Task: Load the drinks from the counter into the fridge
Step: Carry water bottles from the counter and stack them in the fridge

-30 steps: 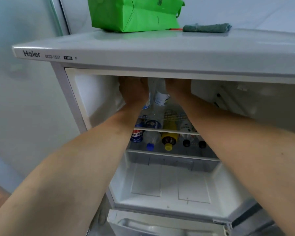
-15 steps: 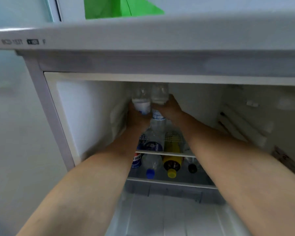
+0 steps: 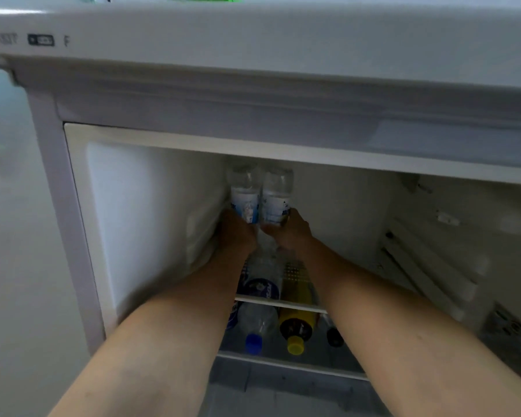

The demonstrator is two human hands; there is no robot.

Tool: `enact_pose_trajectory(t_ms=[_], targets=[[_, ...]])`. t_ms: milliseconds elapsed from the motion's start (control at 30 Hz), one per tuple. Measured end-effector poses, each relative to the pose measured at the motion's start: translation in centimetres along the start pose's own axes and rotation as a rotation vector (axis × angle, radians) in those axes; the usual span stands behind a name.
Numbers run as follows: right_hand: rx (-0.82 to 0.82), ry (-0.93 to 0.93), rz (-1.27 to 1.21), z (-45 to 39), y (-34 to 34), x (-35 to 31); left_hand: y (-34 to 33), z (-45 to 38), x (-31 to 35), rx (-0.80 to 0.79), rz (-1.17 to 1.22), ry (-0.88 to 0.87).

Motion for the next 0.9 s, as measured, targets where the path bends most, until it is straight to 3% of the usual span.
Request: enact_pose_trajectory(t_ms=[233, 500, 700, 900], targets=[[-0.072, -0.038, 0.159, -2.7, -1.6, 0.8, -1.1, -1.3, -1.2, -0.088, -0.141, 0.074], [-0.066, -0.14, 0.222, -3.4, -2.0, 2.0, -1.5, -0.3, -2.1, -0.102, 0.066, 0.077], [0.107, -0.191, -0.029, 0.1, 0.0, 1.6, 0.1, 4.0, -1.1, 0.14, 0.573, 0.1], [0.372, -0.146, -0.224, 7.3, 3.9, -0.5, 1.4, 8.6, 3.3, 0.255, 0.626, -0.006]])
Point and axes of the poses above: each hand's wrist, its own z-axis away from the middle knuckle, its own y-axis out of the back of the hand, x = y × z, the point moved 8 cm from there along -z, towards the middle knuckle, and after that the axes turned 5 degrees about -x, right-handed, at the moved point
